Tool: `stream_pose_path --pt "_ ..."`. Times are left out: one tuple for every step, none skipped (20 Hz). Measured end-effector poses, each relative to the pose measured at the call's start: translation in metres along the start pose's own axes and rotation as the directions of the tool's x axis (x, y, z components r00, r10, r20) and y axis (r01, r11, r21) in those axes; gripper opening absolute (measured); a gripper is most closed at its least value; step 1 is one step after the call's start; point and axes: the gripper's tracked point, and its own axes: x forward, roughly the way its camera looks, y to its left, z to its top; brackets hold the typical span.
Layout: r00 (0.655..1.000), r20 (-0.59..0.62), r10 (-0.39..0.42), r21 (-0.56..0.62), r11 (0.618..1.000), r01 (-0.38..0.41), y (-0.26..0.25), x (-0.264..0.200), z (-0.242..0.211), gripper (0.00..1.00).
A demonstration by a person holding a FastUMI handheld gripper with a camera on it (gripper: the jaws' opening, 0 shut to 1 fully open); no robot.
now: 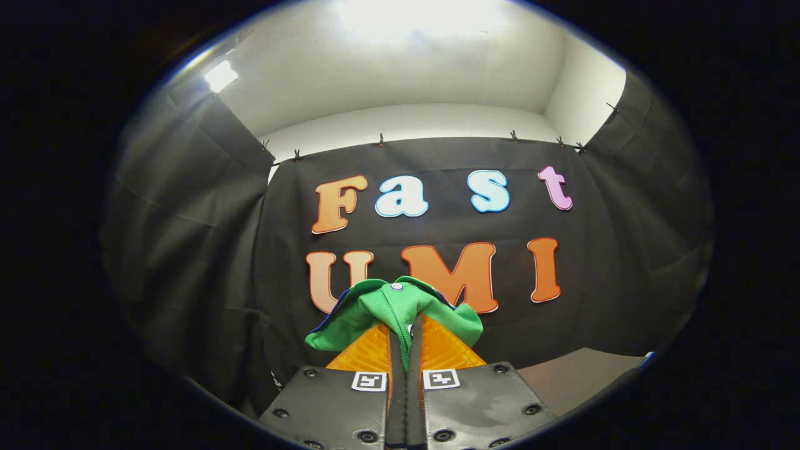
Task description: Put the clothes into the washing machine and then close the washing machine lid.
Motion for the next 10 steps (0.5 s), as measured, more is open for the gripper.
stream_pose_path --pt "1.0 -0.006 0.013 0.003 1.0 -0.013 0.016 0.005 -0.004 0.08" --pt "1.0 -0.011 0.026 0.007 1.0 -0.026 0.031 0.01 -0.008 0.08" --pt "0.999 -0.019 0.039 0.011 0.999 -0.038 0.045 0.015 -0.014 0.08" --pt "0.998 -0.025 0.05 0.016 0.999 -0.05 0.059 0.021 -0.019 0.08" --pt "0.997 -0.034 0.063 0.022 0.998 -0.062 0.073 0.029 -0.025 0.08" --pt "0.996 -0.042 0.073 0.029 0.997 -0.072 0.086 0.037 -0.035 0.08" --pt "0.995 -0.056 0.079 0.036 0.996 -0.077 0.097 0.047 -0.046 0.08" --pt "0.994 -0.077 0.083 0.042 0.996 -0.08 0.107 0.054 -0.061 0.08" --pt "0.991 -0.101 0.093 0.046 0.995 -0.088 0.117 0.063 -0.078 0.08" --pt "0.985 -0.131 0.109 0.051 0.993 -0.103 0.13 0.071 -0.095 0.08"
